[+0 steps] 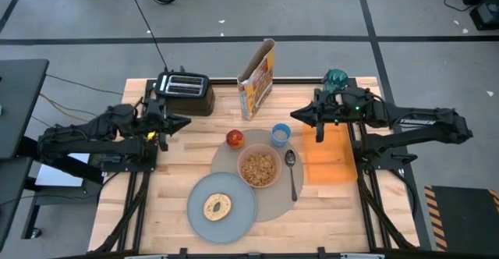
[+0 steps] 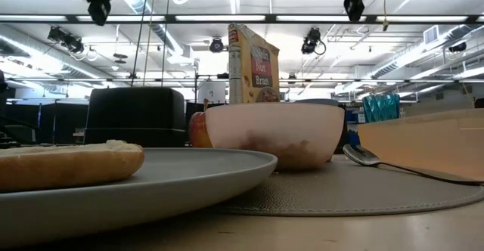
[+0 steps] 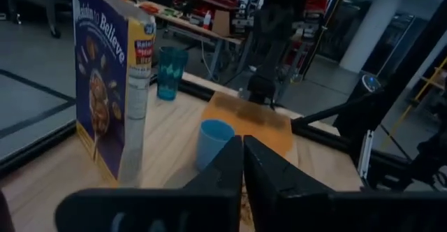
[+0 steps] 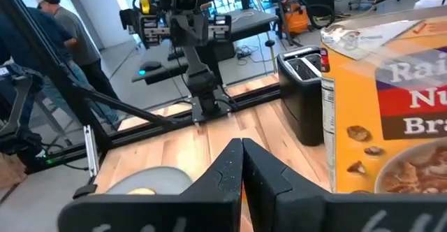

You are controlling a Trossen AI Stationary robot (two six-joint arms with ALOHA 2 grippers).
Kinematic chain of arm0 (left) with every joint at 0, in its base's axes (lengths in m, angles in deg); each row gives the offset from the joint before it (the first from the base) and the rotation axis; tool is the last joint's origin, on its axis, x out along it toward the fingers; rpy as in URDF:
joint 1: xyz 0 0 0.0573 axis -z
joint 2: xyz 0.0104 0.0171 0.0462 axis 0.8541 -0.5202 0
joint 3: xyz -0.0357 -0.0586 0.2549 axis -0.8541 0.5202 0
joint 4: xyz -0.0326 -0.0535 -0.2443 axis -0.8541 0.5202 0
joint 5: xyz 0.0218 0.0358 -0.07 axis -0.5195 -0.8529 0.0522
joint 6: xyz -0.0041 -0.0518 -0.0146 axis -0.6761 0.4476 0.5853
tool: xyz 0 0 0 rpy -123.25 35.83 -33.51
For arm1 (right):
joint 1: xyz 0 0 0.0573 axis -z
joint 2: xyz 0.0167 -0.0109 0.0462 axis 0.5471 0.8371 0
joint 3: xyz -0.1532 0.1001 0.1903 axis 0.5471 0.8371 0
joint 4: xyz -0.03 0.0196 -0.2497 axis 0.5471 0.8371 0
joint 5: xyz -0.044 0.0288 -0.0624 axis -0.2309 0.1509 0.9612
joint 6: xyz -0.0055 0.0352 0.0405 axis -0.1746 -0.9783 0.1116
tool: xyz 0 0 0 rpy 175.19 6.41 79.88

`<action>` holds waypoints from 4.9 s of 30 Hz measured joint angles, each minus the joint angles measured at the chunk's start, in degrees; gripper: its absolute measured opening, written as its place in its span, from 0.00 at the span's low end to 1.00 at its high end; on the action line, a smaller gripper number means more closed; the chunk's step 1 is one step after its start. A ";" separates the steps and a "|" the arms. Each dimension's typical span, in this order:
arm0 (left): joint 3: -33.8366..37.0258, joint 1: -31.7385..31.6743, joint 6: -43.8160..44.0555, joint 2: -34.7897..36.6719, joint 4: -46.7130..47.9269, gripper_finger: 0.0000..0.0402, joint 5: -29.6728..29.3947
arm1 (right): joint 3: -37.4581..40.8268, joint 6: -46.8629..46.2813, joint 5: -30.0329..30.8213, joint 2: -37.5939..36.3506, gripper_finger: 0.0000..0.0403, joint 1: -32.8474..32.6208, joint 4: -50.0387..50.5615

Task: Arrange a breakfast setting
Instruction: Return to Home Position

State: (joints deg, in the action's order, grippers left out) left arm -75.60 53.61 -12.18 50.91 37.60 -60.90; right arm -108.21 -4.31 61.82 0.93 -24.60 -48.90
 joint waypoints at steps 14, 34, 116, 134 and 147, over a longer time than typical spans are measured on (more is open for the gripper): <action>0.26 0.22 -10.91 3.38 -2.20 0.06 -3.50 | 0.00 18.20 0.16 5.98 0.04 -2.57 -4.96; 0.24 0.88 -12.07 7.30 10.00 0.06 -2.84 | 21.62 7.83 -7.52 -15.39 0.04 -7.41 -9.19; 31.63 2.65 -12.04 21.79 -15.73 0.06 -2.16 | 42.04 11.37 -1.32 -45.19 0.03 -8.82 -6.52; 31.65 2.65 -12.06 21.78 -15.93 0.06 -2.17 | 42.03 11.35 -1.32 -45.19 0.03 -8.82 -6.52; 31.65 2.65 -12.07 21.78 -16.02 0.06 -2.17 | 42.03 11.35 -1.32 -45.19 0.03 -8.84 -6.49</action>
State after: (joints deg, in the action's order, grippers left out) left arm -43.95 56.26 -24.25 72.69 21.58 -63.07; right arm -66.18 7.04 60.50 -44.26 -33.44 -55.40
